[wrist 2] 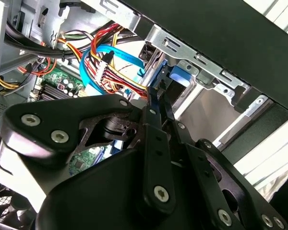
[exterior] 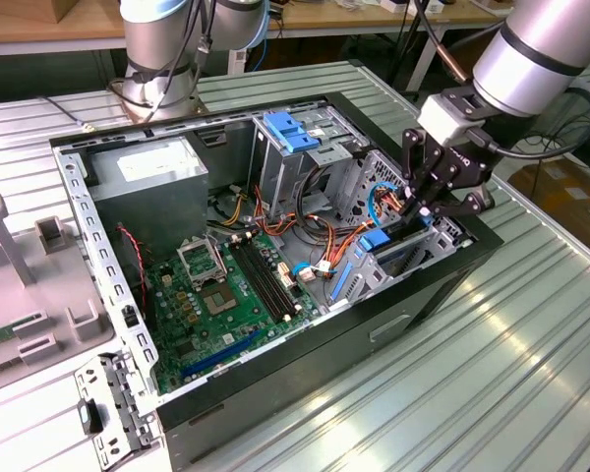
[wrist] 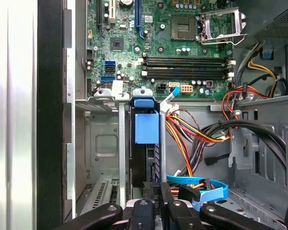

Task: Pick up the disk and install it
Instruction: 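Insert the first disk wire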

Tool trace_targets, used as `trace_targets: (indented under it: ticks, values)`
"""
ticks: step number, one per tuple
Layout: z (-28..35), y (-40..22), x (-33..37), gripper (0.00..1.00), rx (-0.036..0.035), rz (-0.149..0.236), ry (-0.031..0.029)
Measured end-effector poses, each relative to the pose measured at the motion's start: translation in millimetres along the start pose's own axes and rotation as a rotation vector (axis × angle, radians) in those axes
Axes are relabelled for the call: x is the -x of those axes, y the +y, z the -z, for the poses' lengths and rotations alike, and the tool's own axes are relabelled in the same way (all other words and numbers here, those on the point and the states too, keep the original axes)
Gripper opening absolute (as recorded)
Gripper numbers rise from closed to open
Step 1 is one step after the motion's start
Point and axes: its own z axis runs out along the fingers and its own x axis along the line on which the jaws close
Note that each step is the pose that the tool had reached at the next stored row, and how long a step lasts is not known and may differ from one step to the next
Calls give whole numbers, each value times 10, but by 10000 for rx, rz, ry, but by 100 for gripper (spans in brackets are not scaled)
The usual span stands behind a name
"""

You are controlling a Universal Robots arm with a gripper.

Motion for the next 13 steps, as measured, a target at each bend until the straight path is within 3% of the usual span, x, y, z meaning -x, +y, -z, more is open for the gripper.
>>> trace_targets:
  ticks: [6, 13]
  values:
    - [-42, -2, -3, 17, 10, 0, 0]
    - [-48, -2, -4, 17, 11, 0, 1]
